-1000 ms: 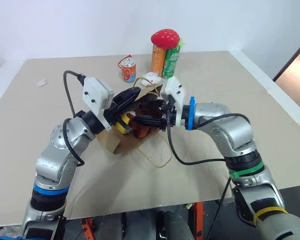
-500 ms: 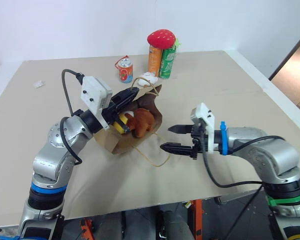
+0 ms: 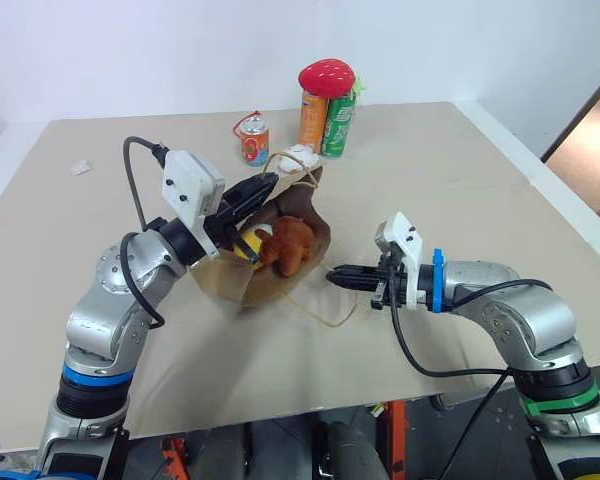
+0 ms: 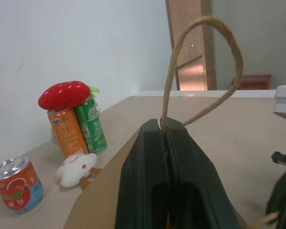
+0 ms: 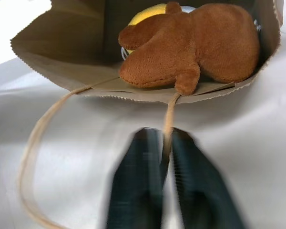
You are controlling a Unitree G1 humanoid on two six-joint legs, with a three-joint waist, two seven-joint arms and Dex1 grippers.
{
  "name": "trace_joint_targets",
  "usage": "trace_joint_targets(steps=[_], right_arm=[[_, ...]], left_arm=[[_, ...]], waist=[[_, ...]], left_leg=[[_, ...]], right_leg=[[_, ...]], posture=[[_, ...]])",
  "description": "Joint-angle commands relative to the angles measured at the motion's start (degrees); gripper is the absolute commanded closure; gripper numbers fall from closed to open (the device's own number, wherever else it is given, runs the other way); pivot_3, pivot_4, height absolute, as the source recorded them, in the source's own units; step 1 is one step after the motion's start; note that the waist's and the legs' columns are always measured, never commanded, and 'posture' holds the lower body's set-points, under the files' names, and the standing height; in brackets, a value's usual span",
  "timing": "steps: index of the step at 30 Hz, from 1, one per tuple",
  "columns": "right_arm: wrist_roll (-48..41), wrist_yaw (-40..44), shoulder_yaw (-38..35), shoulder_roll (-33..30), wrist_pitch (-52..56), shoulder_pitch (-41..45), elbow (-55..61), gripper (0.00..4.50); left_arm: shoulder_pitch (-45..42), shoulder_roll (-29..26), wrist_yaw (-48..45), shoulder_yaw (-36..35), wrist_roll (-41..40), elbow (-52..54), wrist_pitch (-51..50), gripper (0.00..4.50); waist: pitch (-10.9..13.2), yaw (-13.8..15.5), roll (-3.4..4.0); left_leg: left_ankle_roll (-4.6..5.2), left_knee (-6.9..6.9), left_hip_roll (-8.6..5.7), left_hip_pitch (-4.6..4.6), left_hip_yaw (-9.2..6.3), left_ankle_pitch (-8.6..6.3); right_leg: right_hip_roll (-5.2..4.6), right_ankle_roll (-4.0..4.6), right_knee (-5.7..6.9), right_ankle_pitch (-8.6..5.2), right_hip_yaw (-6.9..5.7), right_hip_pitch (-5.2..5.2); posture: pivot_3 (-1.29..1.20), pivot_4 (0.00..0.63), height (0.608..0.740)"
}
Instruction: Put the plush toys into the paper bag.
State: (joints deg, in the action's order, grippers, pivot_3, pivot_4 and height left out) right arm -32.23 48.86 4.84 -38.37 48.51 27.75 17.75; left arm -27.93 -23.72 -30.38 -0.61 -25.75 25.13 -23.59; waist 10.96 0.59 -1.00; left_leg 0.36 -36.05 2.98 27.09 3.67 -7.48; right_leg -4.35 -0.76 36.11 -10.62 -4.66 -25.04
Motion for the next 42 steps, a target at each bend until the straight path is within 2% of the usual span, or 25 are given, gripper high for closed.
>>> trace_joint_targets(steps=[1, 5, 11, 16, 22, 28, 37, 40, 42], right_arm=[[0.07, 1.96, -0.6, -1.04, -1.92, 0.49, 0.48, 4.48], [-1.52, 5.27, -2.14, -2.82, -2.18, 1.65, 0.87, 4.48], [-8.9, 10.13, -10.1, -7.33, 1.06, 11.18, -2.73, 4.48], [-10.15, 14.16, -10.36, -11.47, 2.75, 18.72, -7.62, 4.48], [-3.61, 15.05, -5.2, -10.37, -3.35, 18.13, -10.74, 4.48], [1.2, 14.77, -2.02, -7.63, -7.82, 18.16, -14.52, 4.48], [1.76, 12.75, -4.49, -4.59, -8.81, 20.64, -17.79, 4.48], [1.3, 12.54, -5.52, -4.86, -8.3, 21.35, -18.39, 3.48], [1.08, 12.19, -6.49, -4.98, -8.16, 21.68, -18.68, 2.58]], left_arm=[[-0.81, -0.15, 0.17, -1.13, -0.03, 0.85, 0.74, 4.5], [-0.79, 0.13, 0.12, -0.97, 0.15, 0.5, 1.21, 4.5], [-1.87, 0.86, 0.18, -1.04, 0.56, -0.86, 2.01, 4.5], [-2.98, 2.19, 0.42, -0.88, 1.79, -5.17, 4.23, 4.5], [-2.88, 4.61, 0.94, -0.05, 4.33, -9.92, 7.87, 4.5], [-2.53, 6.84, 1.56, 1.4, 5.82, -10.25, 8.86, 4.5], [-1.38, 6.28, 1.01, 1.06, 5.63, -8.72, 8.12, 4.5], [-1.12, 5.75, 0.64, 0.99, 5.5, -8.47, 7.91, 4.5], [-0.98, 5.37, 0.4, 0.93, 5.48, -8.42, 7.94, 4.5]], waist=[[0.0, 0.0, 0.0], [0.0, 0.01, 0.0], [0.01, 0.01, 0.01], [0.01, 0.05, 0.0], [0.01, 0.05, 0.0], [0.01, 0.05, 0.01], [0.01, 0.02, 0.01], [0.01, 0.03, 0.01], [0.01, 0.03, 0.01]], left_leg=[[0.0, 0.0, 0.0, 0.0, -0.01, 0.0], [-0.02, -0.02, 0.0, 0.0, 0.0, -0.01], [-0.02, -0.07, -0.01, 0.0, 0.03, -0.01], [-0.05, -0.09, 0.0, 0.0, 0.03, -0.03], [-0.03, -0.08, 0.0, 0.01, 0.09, -0.03], [-0.01, -0.11, 0.01, 0.02, 0.12, -0.02], [-0.01, -0.13, 0.04, 0.01, 0.13, -0.02], [-0.01, -0.14, 0.04, 0.01, 0.13, -0.01], [-0.01, -0.14, 0.04, 0.01, 0.14, -0.02]], right_leg=[[0.01, 0.0, 0.0, 0.0, 0.0, 0.0], [0.0, 0.0, 0.0, 0.0, 0.01, 0.01], [0.0, -0.03, 0.0, 0.03, 0.06, 0.0], [0.0, -0.02, -0.01, 0.03, 0.04, 0.02], [0.0, -0.02, -0.01, 0.03, 0.07, -0.03], [0.01, -0.07, 0.0, 0.06, 0.09, -0.02], [0.03, -0.05, 0.03, 0.11, 0.09, -0.04], [0.04, -0.04, 0.03, 0.11, 0.1, -0.03], [0.04, -0.05, 0.03, 0.11, 0.1, -0.03]], posture=[[0.0, 0.15, 0.74], [0.0, 0.15, 0.74], [0.0, 0.15, 0.74], [0.0, 0.15, 0.74], [0.0, 0.15, 0.74], [0.0, 0.15, 0.74], [0.0, 0.15, 0.74], [0.0, 0.15, 0.74], [0.0, 0.15, 0.74]])
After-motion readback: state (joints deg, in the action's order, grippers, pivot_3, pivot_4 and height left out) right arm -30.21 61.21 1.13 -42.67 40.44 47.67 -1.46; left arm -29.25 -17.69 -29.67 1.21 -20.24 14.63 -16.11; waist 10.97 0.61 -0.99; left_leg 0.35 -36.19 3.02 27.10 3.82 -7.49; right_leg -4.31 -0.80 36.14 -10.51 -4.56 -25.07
